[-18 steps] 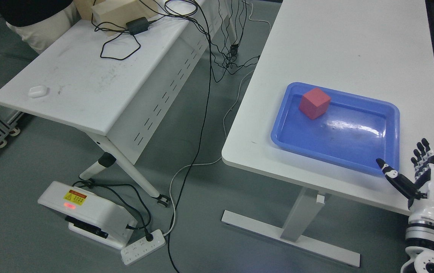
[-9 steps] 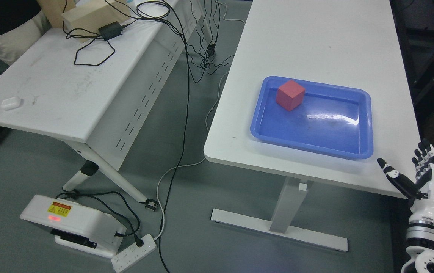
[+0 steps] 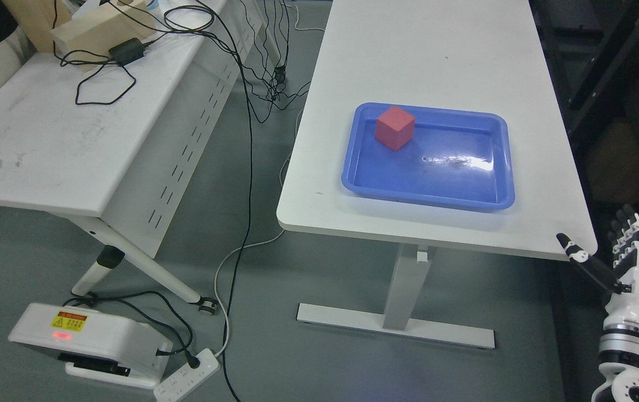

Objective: Pick pink block from left shelf to tray

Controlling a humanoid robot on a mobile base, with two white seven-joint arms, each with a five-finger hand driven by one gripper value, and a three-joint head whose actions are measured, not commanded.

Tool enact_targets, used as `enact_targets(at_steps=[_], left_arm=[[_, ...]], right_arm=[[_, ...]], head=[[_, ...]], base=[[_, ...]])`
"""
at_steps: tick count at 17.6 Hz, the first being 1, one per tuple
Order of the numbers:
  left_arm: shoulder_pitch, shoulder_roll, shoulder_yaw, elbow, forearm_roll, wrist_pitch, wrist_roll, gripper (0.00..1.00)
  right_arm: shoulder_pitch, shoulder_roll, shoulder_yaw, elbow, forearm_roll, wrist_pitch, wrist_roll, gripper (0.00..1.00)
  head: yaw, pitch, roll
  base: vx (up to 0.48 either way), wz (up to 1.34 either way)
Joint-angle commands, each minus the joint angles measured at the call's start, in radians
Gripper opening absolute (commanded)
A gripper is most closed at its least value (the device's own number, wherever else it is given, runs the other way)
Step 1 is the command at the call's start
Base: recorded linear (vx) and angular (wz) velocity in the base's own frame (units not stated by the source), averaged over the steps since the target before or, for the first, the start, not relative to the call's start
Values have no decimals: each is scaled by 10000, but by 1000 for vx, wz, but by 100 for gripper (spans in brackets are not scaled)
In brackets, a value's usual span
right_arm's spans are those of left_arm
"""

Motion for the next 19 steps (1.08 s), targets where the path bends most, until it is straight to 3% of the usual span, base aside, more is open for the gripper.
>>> enact_targets(at_steps=[1, 19], left_arm=[[92, 175, 0, 0, -15, -8, -8, 100], [92, 175, 0, 0, -15, -8, -8, 100]], right_arm=[[-4, -175, -23, 26, 0, 3, 30, 100], [-19, -175, -23, 26, 0, 19, 30, 100]], head=[[0, 0, 0], [0, 0, 0]], base=[[-45, -80], [-63, -34]])
